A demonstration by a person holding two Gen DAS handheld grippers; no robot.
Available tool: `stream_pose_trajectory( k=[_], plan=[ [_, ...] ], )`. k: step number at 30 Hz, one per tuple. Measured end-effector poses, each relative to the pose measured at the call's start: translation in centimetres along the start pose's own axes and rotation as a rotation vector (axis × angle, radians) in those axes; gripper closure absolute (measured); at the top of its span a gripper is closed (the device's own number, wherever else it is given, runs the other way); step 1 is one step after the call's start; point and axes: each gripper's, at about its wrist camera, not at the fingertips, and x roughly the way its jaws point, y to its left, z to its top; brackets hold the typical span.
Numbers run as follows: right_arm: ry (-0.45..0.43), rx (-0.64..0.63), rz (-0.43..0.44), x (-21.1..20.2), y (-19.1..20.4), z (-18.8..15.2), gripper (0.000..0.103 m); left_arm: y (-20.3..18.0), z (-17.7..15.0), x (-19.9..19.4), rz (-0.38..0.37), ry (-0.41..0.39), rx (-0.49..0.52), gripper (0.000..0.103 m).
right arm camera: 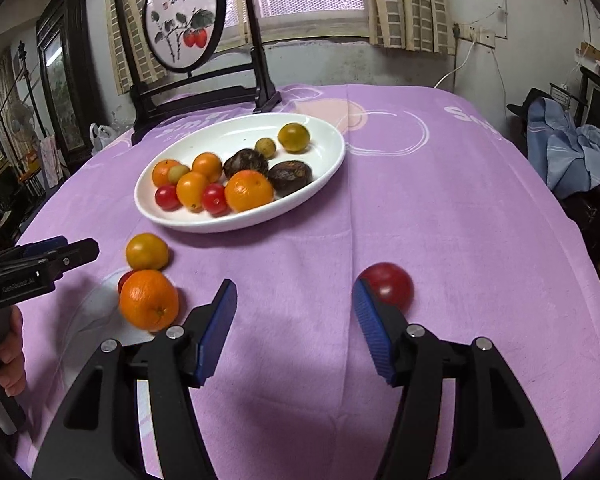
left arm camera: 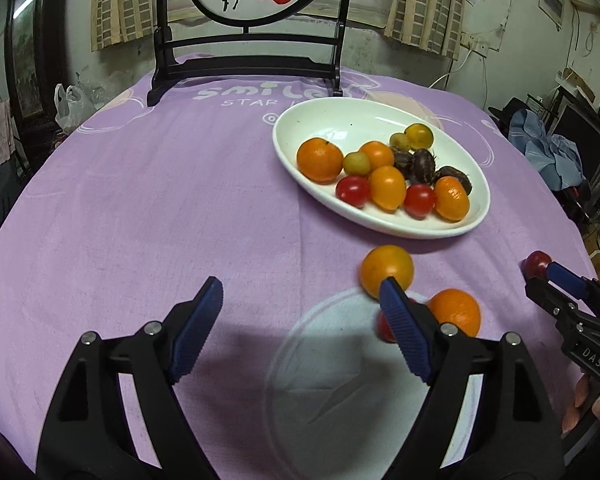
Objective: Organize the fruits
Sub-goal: 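Withdraw from the plate and grasp a mandarin with the right gripper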
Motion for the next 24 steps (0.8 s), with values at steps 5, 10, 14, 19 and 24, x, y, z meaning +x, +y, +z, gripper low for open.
stream_pose_trajectory(
  k=[5,10,14,19,24],
  plan=[
    [0.003,-0.079,0.001,0.2,1.8,-0.4,0.042,0.2,0.0,0.7,-0.005,0.027,0.009,0.021],
    [0.032,-0.140,0.184,-0.4,4.0,-0.9,0.040,0.4,0.1,0.9,0.004,0.041,0.000,0.020],
    [0.068,-0.248,0.202,-0.3,6.7,-1.6,0.040,0.7,0.1,1.1,0.005,0.052,-0.005,0.020],
    [0.152,-0.336,0.107,1.8,8.9,-2.4,0.040,0.7,0.1,1.3,0.007,0.064,-0.002,0.020],
    [0.167,-0.338,0.060,3.3,10.0,-1.6,0.040,0.7,0.1,1.2,0.000,0.069,0.002,0.019]
  ],
)
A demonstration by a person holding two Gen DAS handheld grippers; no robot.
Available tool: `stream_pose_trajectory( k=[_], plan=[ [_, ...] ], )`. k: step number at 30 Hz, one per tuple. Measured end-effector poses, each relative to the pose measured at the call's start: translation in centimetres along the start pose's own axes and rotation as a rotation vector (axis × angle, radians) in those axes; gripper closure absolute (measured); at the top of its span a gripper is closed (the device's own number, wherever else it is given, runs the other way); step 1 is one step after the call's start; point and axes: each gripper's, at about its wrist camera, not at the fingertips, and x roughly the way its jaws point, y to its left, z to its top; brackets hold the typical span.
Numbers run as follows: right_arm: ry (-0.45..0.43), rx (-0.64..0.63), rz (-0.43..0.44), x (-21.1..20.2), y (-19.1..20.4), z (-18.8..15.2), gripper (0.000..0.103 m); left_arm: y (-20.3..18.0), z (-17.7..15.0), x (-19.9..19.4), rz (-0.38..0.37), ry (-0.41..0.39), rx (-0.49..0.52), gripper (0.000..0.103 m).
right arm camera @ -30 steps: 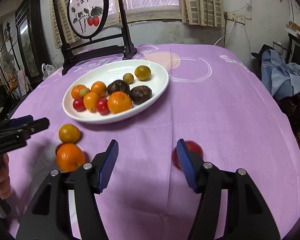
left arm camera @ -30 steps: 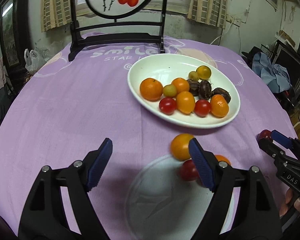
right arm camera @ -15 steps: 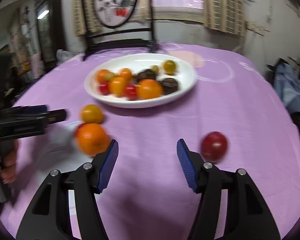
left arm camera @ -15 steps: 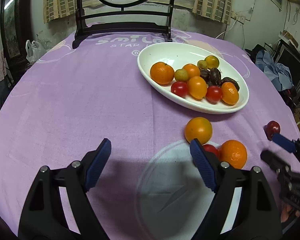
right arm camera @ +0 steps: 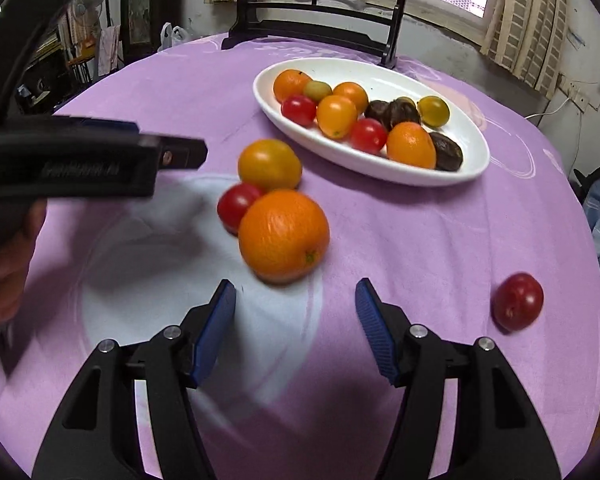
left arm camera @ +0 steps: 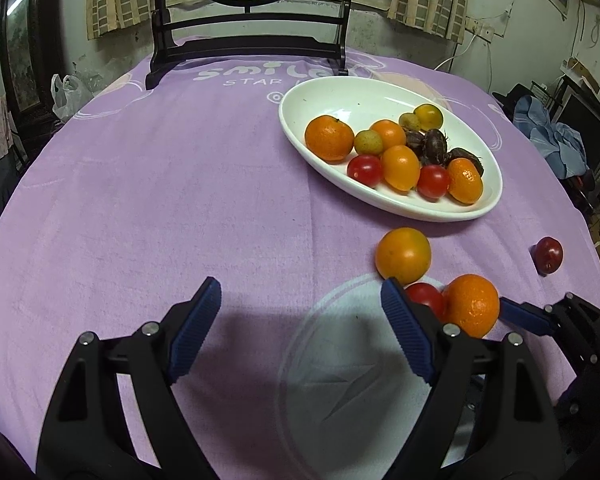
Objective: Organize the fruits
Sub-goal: 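Withdraw from the plate and grasp a mandarin with the right gripper, then grasp a red cherry tomato with the left gripper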
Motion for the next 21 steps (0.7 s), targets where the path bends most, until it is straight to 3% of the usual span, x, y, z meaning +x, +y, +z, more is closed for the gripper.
stream_pose_trajectory(
  k=[4,5,6,11,21],
  plan=[
    [-0.007,0.016,-0.001,1.0,0.0,1.0,0.040,0.0,0.0,-0.1,-0.003,-0.002,0.002,0.018],
    [-0.008,0.033,0.012,1.2,-0.2,1.2,0.045,0.0,0.0,-0.1,-0.003,-0.003,0.001,0.018],
    [-0.007,0.057,0.044,1.3,-0.4,1.3,0.059,0.0,0.1,-0.1,-0.003,-0.003,0.000,0.018],
    [-0.014,0.167,0.075,0.3,-2.5,0.7,0.060,0.1,0.0,-0.2,-0.008,-0.002,0.000,0.018],
    [-0.057,0.244,0.010,-2.2,-5.0,-1.3,0.060,-0.8,-0.4,-0.1,-0.002,-0.001,0.032,0.018]
  ],
)
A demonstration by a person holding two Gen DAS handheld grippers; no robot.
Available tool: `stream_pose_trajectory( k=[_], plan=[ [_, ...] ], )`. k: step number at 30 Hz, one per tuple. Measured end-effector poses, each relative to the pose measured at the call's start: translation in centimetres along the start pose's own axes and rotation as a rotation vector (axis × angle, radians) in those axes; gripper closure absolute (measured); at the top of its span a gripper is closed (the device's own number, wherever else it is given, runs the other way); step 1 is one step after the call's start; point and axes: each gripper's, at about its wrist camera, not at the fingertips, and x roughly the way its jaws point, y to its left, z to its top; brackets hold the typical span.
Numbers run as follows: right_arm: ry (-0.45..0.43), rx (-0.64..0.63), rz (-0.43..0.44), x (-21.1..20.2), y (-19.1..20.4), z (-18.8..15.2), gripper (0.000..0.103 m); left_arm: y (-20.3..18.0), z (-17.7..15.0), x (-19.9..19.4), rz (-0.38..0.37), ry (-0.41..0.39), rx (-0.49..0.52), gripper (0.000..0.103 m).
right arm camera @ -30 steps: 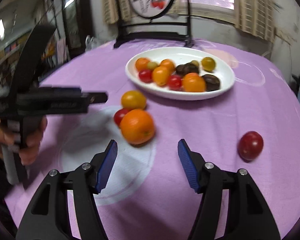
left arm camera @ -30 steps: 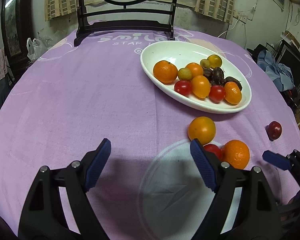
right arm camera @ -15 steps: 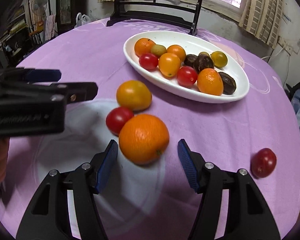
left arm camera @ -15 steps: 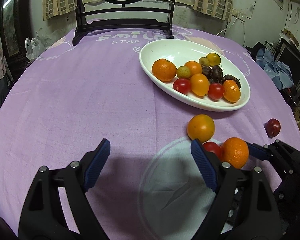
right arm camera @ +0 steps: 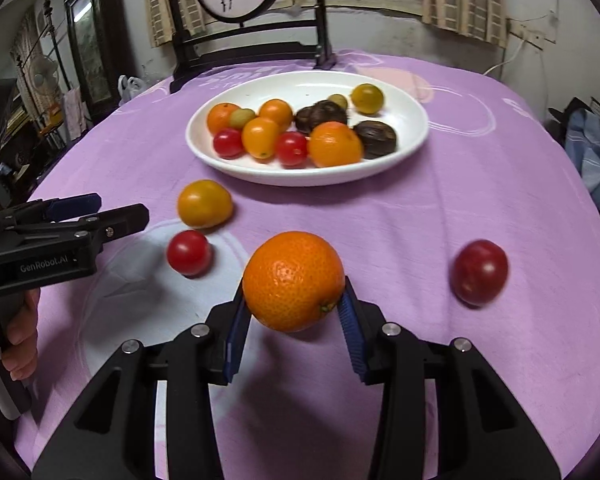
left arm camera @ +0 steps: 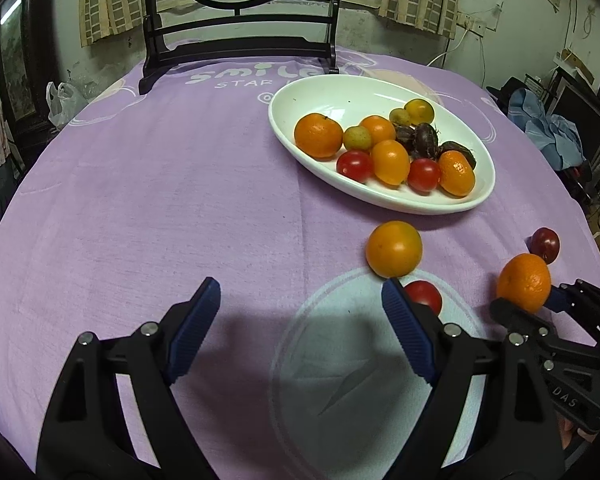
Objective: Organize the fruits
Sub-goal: 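Grasp a red cherry tomato with the left gripper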
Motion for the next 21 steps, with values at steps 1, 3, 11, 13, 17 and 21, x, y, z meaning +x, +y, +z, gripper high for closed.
stream_pose_trajectory(
  k=[1,3,11,13,17,21],
  plan=[
    [-0.004,0.005,-0.003,-0.2,-0.2,-0.1,0.060,0.0,0.0,0.0,0.001,0.001,0.002,0.018],
    [-0.014,0.001,-0.011,-0.7,-0.3,-0.4,0.060,-0.1,0.0,0.1,0.001,0.002,0.004,0.018],
    [-0.013,-0.031,-0.015,-0.7,-0.2,-0.8,0.060,-1.7,-0.9,0.0,-0.063,0.021,0.034,0.018],
    [-0.015,-0.037,-0.011,-0.8,-0.1,-0.7,0.060,-2.7,-1.3,0.2,-0.071,0.021,0.062,0.018],
    [-0.012,-0.038,-0.013,-0.9,-0.3,-0.7,0.060,-4.3,-1.9,0.8,-0.070,0.035,0.110,0.019],
    [-0.003,-0.033,-0.020,-0.9,-0.5,-0.7,0.060,-5.5,-1.8,1.5,-0.052,0.057,0.130,0.033]
  ],
)
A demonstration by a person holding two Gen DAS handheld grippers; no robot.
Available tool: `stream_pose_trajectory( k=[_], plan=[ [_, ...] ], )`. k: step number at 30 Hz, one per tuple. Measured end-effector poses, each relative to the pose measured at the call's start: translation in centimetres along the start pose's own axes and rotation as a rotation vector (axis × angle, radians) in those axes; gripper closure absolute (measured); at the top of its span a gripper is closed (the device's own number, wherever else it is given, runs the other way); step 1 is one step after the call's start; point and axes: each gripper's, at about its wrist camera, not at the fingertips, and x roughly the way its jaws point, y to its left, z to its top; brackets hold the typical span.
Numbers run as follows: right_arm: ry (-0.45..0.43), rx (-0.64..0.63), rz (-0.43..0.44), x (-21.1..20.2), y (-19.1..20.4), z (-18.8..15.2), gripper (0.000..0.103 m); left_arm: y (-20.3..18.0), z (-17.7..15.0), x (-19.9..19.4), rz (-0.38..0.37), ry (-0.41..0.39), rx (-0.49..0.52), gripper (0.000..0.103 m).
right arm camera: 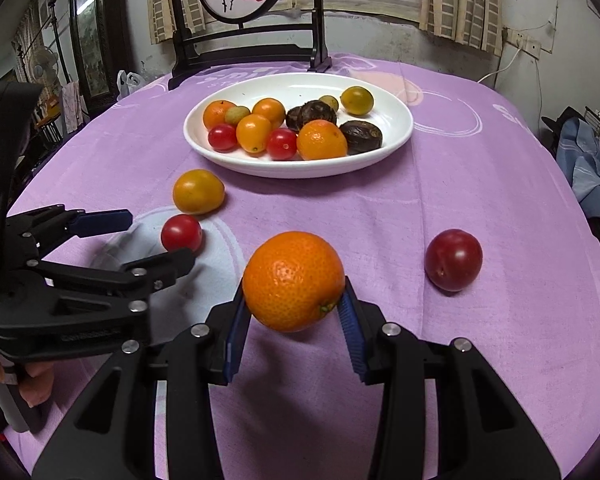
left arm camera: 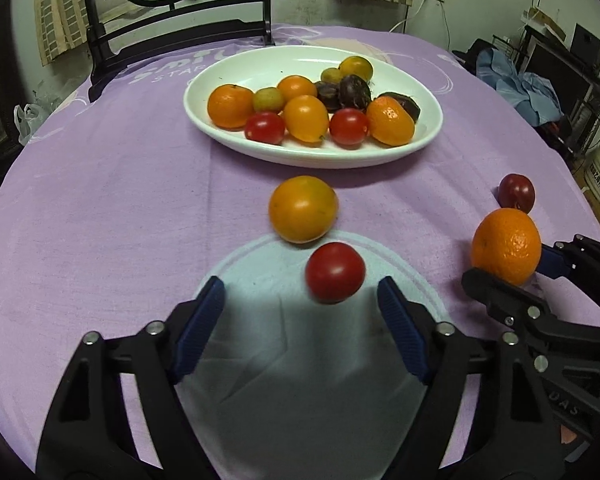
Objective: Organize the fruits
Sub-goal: 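Grasp a red cherry tomato with the left gripper, then carry the mandarin and tomato onto the white plate and open both grippers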
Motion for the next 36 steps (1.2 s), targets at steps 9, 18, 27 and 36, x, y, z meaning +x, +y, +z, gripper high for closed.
stream_pose_trajectory(
  k=[9,18,27,36],
  plan=[
    [0.007,0.004,-0.001,0.2,0.0,0.0,0.060,-1.4,0.7,0.8,0.001,0.014,0.044,0.072],
    [0.009,0.011,-0.003,0.4,-0.1,-0.1,0.060,0.0,0.8,-1.5,-0.028,-0.009,0.011,0.073],
    [-0.096,0.040,0.024,-1.6,-0.2,0.9,0.060,0.6,2.8,-4.2,-0.009,-0.085,0.017,0.073],
    [-0.154,-0.009,-0.002,-1.6,-0.3,6.1,0.060,1.2,7.9,-3.0,0.027,-0.129,0.003,0.073]
  ],
)
